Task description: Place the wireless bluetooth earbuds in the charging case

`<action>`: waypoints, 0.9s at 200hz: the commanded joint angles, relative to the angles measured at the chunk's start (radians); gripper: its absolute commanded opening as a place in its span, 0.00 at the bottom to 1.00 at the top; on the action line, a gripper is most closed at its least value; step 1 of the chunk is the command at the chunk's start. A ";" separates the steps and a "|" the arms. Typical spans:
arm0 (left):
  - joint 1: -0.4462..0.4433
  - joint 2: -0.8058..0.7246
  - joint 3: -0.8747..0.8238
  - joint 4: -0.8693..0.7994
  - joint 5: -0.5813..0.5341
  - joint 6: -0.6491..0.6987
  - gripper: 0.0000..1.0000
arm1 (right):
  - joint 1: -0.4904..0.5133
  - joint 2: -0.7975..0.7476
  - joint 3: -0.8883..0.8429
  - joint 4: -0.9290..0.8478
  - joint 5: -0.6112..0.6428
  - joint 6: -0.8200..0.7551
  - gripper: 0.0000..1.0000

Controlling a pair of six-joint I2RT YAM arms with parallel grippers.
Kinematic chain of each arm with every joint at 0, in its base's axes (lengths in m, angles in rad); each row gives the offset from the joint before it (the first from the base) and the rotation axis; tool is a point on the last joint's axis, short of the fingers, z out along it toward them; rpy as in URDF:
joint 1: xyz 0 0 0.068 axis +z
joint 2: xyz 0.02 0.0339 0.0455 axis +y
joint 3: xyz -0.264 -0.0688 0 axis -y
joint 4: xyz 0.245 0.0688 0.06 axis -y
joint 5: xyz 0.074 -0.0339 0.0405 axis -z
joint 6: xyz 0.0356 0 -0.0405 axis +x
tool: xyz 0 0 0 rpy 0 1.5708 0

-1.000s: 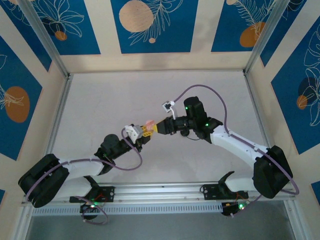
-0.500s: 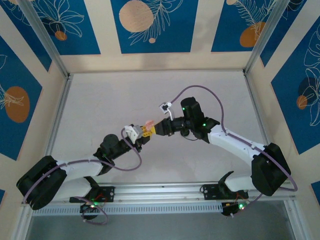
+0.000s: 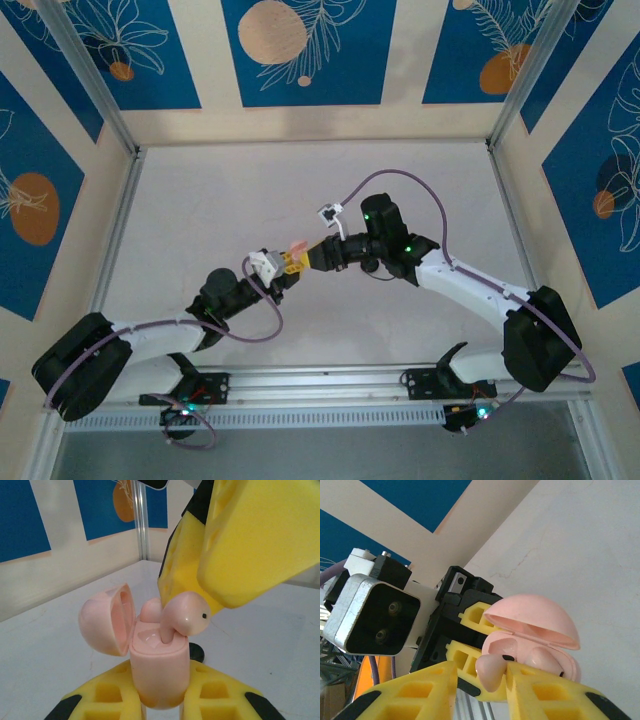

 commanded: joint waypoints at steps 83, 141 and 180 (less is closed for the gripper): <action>-0.011 -0.030 0.021 -0.020 0.010 0.015 0.10 | 0.016 0.026 0.046 0.008 -0.015 -0.009 0.28; -0.011 -0.060 0.019 -0.050 0.001 0.025 0.10 | 0.012 -0.009 0.043 -0.084 0.047 -0.047 0.38; -0.010 -0.084 0.019 -0.072 -0.002 0.032 0.10 | 0.004 -0.016 0.039 -0.100 0.047 -0.053 0.41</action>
